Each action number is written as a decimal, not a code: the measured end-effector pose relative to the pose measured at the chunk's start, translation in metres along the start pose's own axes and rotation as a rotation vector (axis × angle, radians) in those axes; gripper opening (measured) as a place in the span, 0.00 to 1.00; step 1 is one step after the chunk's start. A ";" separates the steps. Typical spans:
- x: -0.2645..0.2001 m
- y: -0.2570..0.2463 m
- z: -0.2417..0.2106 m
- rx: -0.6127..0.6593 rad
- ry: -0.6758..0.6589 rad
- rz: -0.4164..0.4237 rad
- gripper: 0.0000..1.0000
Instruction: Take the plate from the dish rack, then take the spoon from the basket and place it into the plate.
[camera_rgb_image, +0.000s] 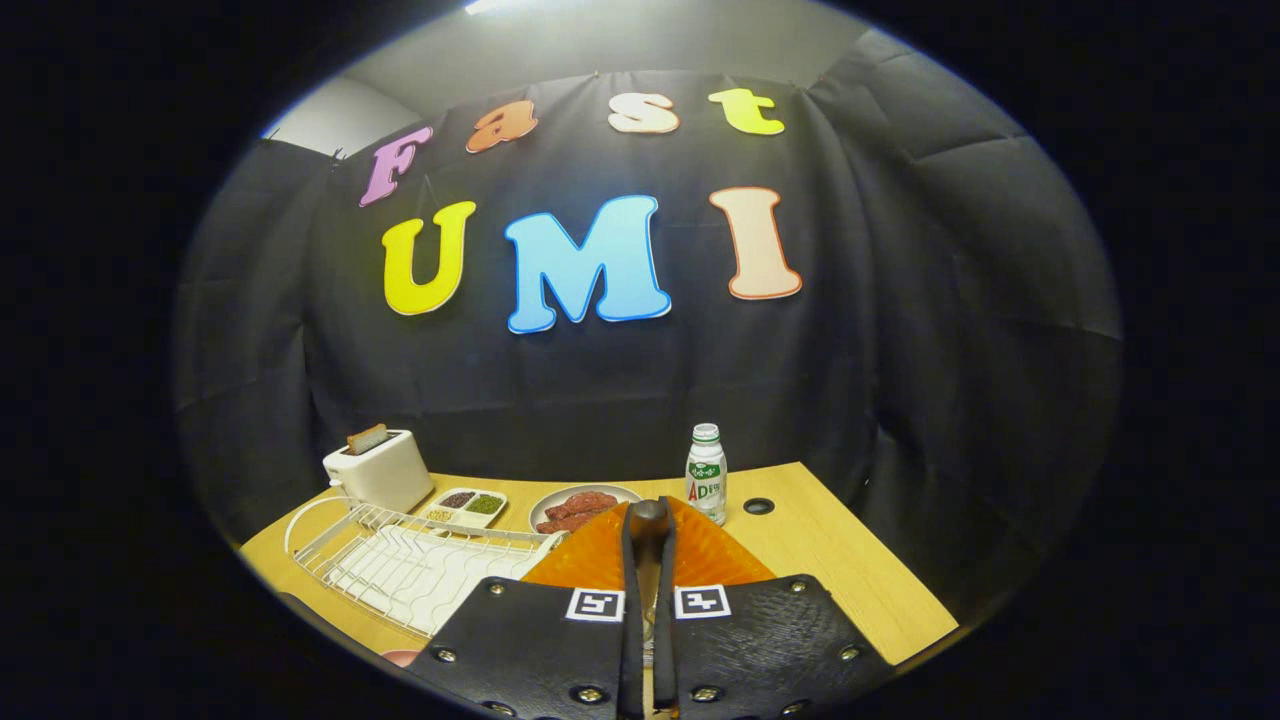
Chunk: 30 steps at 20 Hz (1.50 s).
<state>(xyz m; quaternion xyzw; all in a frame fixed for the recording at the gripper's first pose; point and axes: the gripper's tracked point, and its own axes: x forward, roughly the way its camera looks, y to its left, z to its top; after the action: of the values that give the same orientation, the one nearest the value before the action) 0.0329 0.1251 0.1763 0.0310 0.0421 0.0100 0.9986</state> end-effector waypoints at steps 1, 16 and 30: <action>-0.008 0.005 0.005 -0.002 -0.007 -0.003 0.04; -0.088 0.053 0.022 0.021 -0.021 -0.065 0.04; -0.106 0.126 -0.049 0.059 0.111 0.039 0.04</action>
<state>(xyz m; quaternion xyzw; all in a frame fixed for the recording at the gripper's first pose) -0.0786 0.2514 0.1440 0.0609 0.0970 0.0300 0.9930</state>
